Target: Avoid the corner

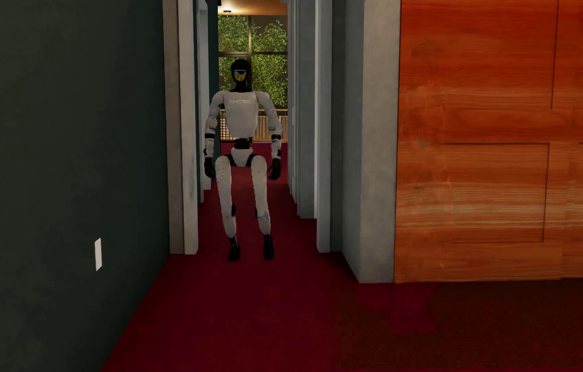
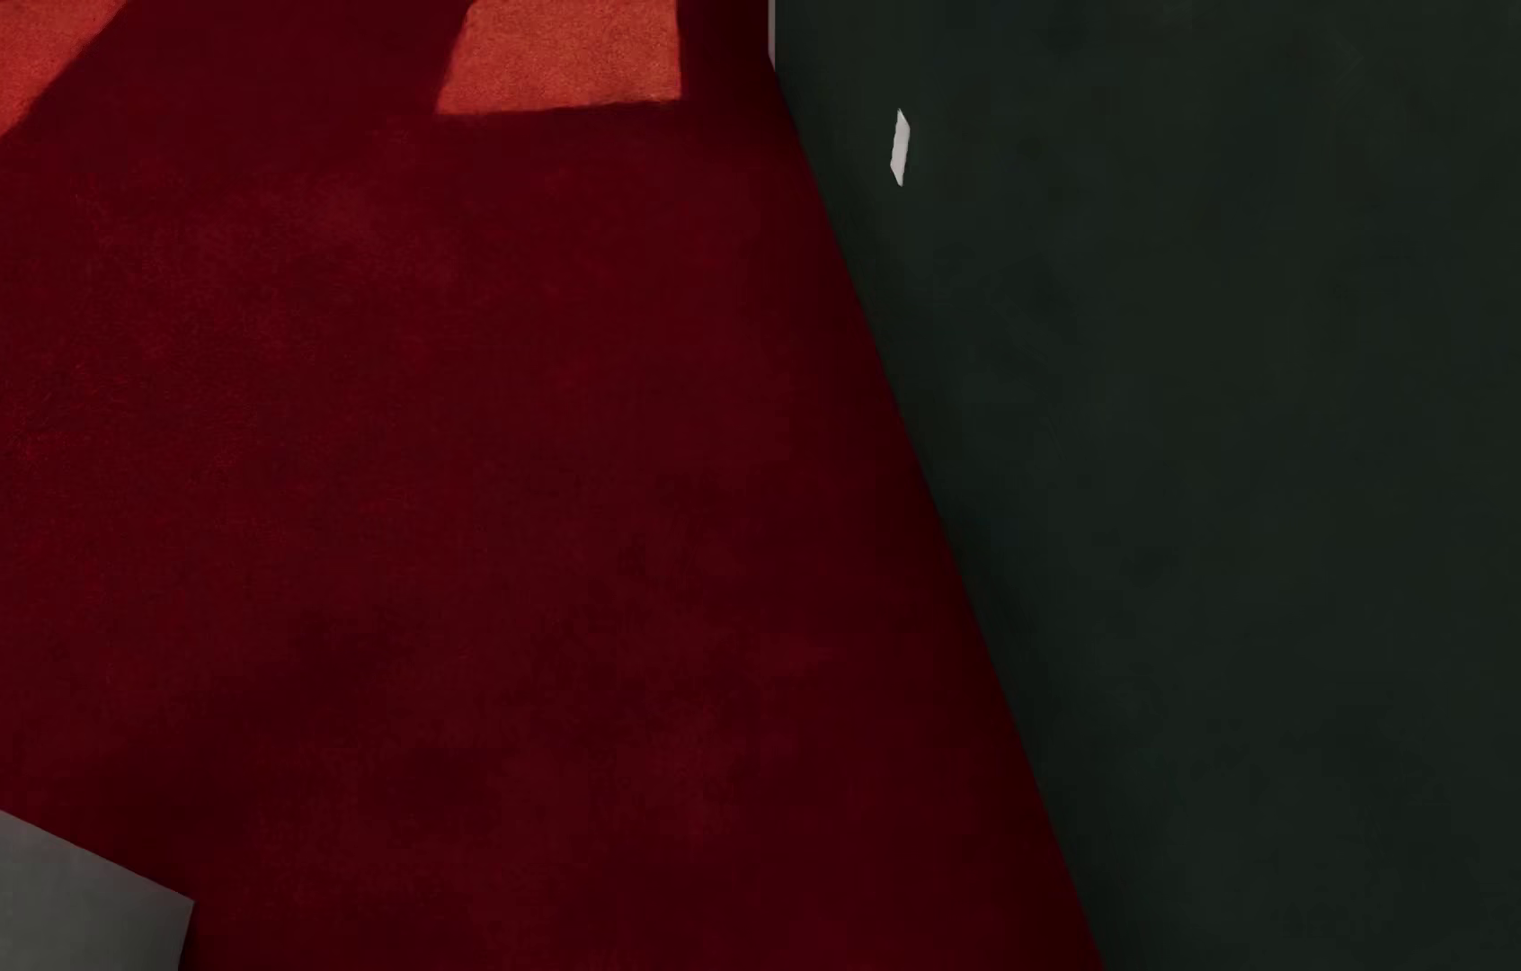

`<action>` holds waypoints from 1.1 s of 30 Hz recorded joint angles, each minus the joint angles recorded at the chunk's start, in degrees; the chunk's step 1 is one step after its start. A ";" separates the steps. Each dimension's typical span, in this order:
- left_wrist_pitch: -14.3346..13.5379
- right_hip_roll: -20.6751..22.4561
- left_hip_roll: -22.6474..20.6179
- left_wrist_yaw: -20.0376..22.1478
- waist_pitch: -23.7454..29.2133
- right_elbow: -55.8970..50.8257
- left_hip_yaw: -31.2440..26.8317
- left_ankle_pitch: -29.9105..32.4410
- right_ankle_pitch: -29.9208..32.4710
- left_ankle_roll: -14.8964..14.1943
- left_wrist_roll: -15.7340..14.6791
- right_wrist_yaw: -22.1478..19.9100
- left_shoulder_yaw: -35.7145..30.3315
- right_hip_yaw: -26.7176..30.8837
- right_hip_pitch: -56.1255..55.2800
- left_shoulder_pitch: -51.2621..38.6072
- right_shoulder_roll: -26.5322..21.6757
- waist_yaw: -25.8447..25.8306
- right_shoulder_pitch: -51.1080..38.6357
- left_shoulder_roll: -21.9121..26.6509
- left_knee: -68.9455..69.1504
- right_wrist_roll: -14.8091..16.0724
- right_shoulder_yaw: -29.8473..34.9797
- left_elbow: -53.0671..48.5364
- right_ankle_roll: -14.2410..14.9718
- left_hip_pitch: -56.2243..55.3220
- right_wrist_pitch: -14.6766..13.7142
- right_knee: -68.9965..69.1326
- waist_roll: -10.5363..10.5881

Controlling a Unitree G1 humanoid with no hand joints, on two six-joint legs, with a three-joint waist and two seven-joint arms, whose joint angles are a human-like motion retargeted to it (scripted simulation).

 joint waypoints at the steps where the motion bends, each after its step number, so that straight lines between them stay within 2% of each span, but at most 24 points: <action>1: 0.00 -0.40 -0.45 0.00 0.40 -0.19 0.00 -3.08 -0.60 0.00 0.00 0.00 0.54 0.00 1.21 0.33 -0.31 1.43 0.21 -0.03 6.29 0.00 0.09 -0.68 0.00 -3.24 0.00 -0.15 -0.67; 3: 0.00 -1.42 -1.87 0.00 0.98 -0.45 0.00 -7.93 -1.58 0.00 0.00 0.00 1.07 0.00 3.17 1.30 -0.88 4.16 0.38 -0.08 14.01 0.00 -0.07 -1.67 0.00 -8.64 0.00 0.14 -2.02; 6: 0.00 -2.92 -4.04 0.00 1.62 -0.48 0.00 -4.49 -3.14 0.00 0.00 0.00 0.61 0.00 5.49 2.77 -1.50 7.58 -0.26 -0.24 12.13 0.00 -0.59 -0.87 0.00 -14.37 0.00 0.99 -3.23; 9: 0.00 -3.98 -5.20 0.00 2.17 -0.24 0.00 0.78 -3.94 0.00 0.00 0.00 -1.81 0.00 8.69 3.75 -1.75 9.82 -2.07 -0.46 0.33 0.00 -0.45 2.40 0.00 -16.56 0.00 0.70 -3.40; 12: 0.00 -4.46 -4.86 0.00 2.21 -0.77 0.00 7.26 -3.51 0.00 0.00 0.00 -4.12 0.00 11.76 4.82 -1.18 11.90 -3.56 -0.35 -17.86 0.00 0.28 4.88 0.00 -13.18 0.00 0.29 -2.79; 16: 0.00 -4.85 -3.14 0.00 -0.37 -3.87 0.00 5.45 -2.06 0.00 0.00 0.00 -4.34 0.00 14.10 7.20 0.59 13.98 -3.66 -0.26 -38.29 0.00 1.57 5.95 0.00 -3.42 0.00 0.76 -1.76; 18: 0.00 -6.17 -3.46 0.00 -1.93 -5.00 0.00 9.65 0.49 0.00 0.00 0.00 -5.41 0.00 15.87 8.03 2.04 12.40 -2.45 -0.53 -38.56 0.00 0.65 7.74 0.00 -1.08 0.00 1.18 -1.85; 19: 0.00 -6.96 -4.80 0.00 -2.12 -4.76 0.00 11.06 3.69 0.00 0.00 0.00 -6.21 0.00 16.44 7.75 3.09 10.51 -1.64 -0.65 -36.20 0.00 -0.14 9.11 0.00 -1.72 0.00 2.63 -2.66; 21: 0.00 -8.75 -7.39 0.00 -1.76 -2.88 0.00 8.74 12.23 0.00 0.00 0.00 -8.39 0.00 13.83 5.48 4.74 8.23 -0.12 -0.31 -32.30 0.00 -0.27 10.76 0.00 -0.63 0.00 10.35 -4.33; 22: 0.00 -10.36 -9.54 0.00 -2.47 -2.66 0.00 6.00 14.03 0.00 0.00 0.00 -1.21 0.00 8.60 5.03 5.72 9.44 1.18 0.20 -32.29 0.00 -2.19 8.22 0.00 0.24 0.00 17.97 -6.00; 23: 0.00 -10.75 -10.51 0.00 -2.13 -3.55 0.00 3.31 13.41 0.00 0.00 0.00 0.25 0.00 3.68 4.20 4.92 10.95 1.37 0.76 -32.57 0.00 -0.72 4.22 0.00 2.61 0.00 26.74 -6.42; 25: 0.00 -12.08 -12.43 0.00 -0.95 -5.35 0.00 0.38 11.57 0.00 0.00 0.00 2.26 0.00 -3.35 3.14 2.28 10.57 -0.05 1.51 -34.22 0.00 1.61 -5.67 0.00 9.19 0.00 40.18 -5.88; 27: 0.00 -13.07 -13.62 0.00 -1.04 -5.08 0.00 -0.55 15.41 0.00 0.00 0.00 4.47 0.00 -9.04 1.90 0.42 6.46 -1.28 1.36 -34.67 0.00 -1.44 -13.00 0.00 13.73 0.00 43.96 -3.98; 30: 0.00 -12.25 -14.46 0.00 -0.25 -3.90 0.00 -2.50 27.66 0.00 0.00 0.00 5.71 0.00 -16.79 -0.74 -1.49 3.38 -2.31 0.85 -34.85 0.00 -9.55 -19.37 0.00 19.34 0.00 34.03 -1.59; 31: 0.00 -11.64 -14.42 0.00 0.08 -3.71 0.00 -3.33 29.15 0.00 0.00 0.00 5.59 0.00 -18.56 -1.14 -2.13 3.07 -2.74 0.86 -35.07 0.00 -10.49 -20.94 0.00 21.35 0.00 28.32 -1.13; 33: 0.00 -10.72 -13.78 0.00 0.45 -3.55 0.00 -4.93 25.61 0.00 0.00 0.00 4.65 0.00 -20.43 -0.88 -3.05 2.02 -3.42 1.34 -35.56 0.00 -9.75 -22.56 0.00 25.24 0.00 16.60 -0.66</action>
